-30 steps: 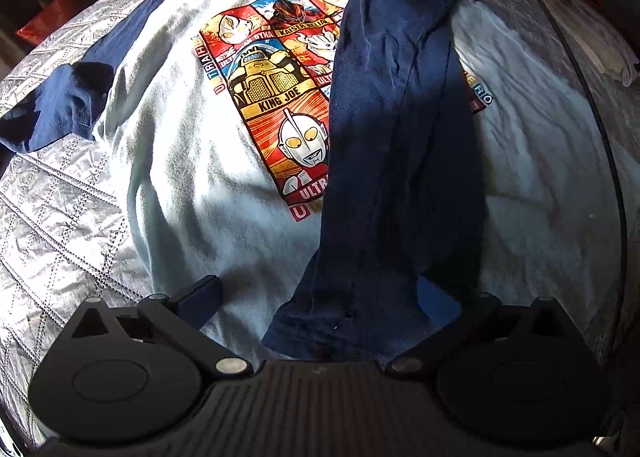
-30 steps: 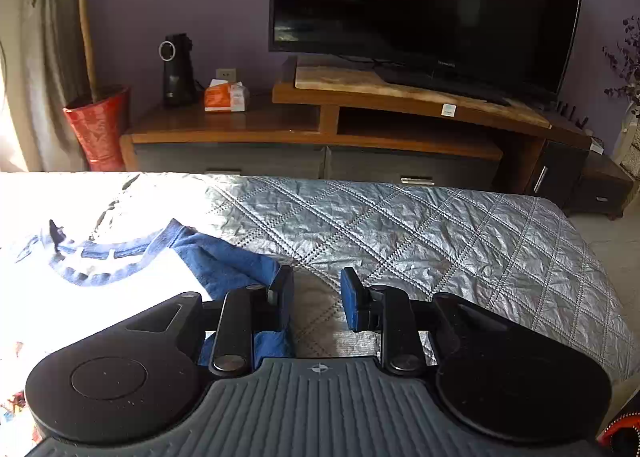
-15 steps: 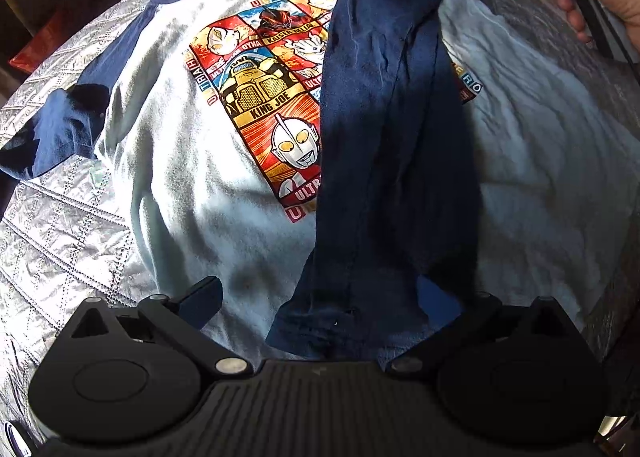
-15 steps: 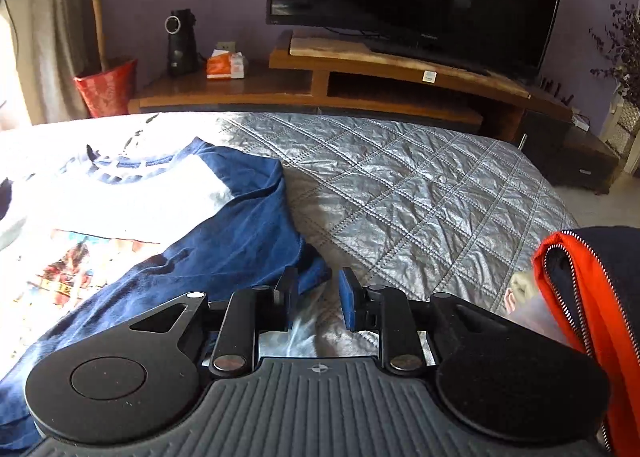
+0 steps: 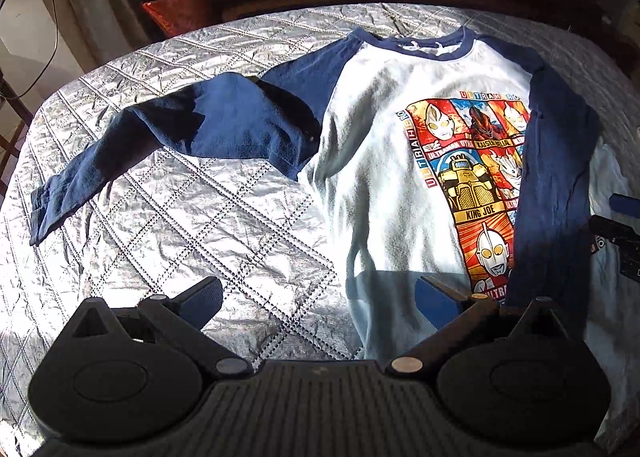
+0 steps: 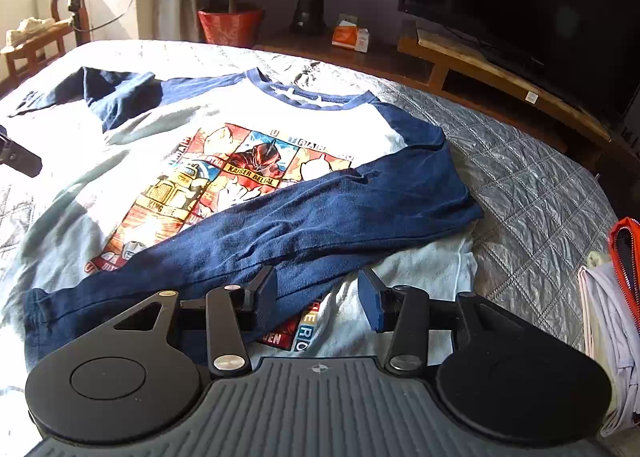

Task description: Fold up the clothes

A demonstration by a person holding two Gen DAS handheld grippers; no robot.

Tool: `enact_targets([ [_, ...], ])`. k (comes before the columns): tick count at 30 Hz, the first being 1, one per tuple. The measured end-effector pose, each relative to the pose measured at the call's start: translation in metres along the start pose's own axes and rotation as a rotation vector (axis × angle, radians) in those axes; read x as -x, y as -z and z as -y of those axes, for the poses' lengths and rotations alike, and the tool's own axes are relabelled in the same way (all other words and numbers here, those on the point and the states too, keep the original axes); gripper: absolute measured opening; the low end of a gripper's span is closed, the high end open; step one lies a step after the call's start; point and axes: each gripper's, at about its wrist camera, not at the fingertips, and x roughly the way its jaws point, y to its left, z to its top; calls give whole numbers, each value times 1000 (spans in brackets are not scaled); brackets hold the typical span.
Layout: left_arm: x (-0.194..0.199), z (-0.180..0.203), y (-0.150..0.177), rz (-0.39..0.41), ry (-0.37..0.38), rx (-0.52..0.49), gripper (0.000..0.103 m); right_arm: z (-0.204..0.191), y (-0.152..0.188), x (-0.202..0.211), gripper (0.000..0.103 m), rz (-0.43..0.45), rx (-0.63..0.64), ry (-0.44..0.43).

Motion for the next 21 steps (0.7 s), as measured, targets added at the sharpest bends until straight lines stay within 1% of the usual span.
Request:
enact_targets([
  [2, 3, -22, -5, 14, -38, 104, 102, -11, -16, 14, 54, 59, 25, -10],
  [4, 4, -50, -6, 9, -57, 243, 102, -25, -37, 28, 54, 134, 47, -32],
  [7, 3, -95, 0, -18, -70, 480, 102, -65, -84, 42, 56, 280, 105, -97],
  [10, 8, -129, 12, -15, -126, 649, 102, -106, -136, 40, 65, 391, 186, -160],
  [12, 15, -150, 21, 1, -152, 744, 102, -134, -165, 30, 69, 435, 240, -193],
  [14, 20, -167, 30, 10, -191, 823, 102, -167, -184, 4, 75, 422, 328, -197],
  [16, 25, -184, 40, 12, -224, 898, 102, -204, -199, -27, 68, 393, 433, -194],
  [18, 28, -198, 50, 12, -235, 980, 102, -242, -203, -54, 52, 361, 559, -206],
  [19, 28, -204, 56, 10, -235, 1019, 102, -261, -203, -66, 50, 354, 619, -209],
  [20, 29, -208, 61, 7, -236, 1050, 102, -281, -203, -78, 45, 349, 677, -212],
  [21, 29, -211, 65, 3, -237, 1080, 102, -298, -202, -89, 43, 345, 719, -224],
])
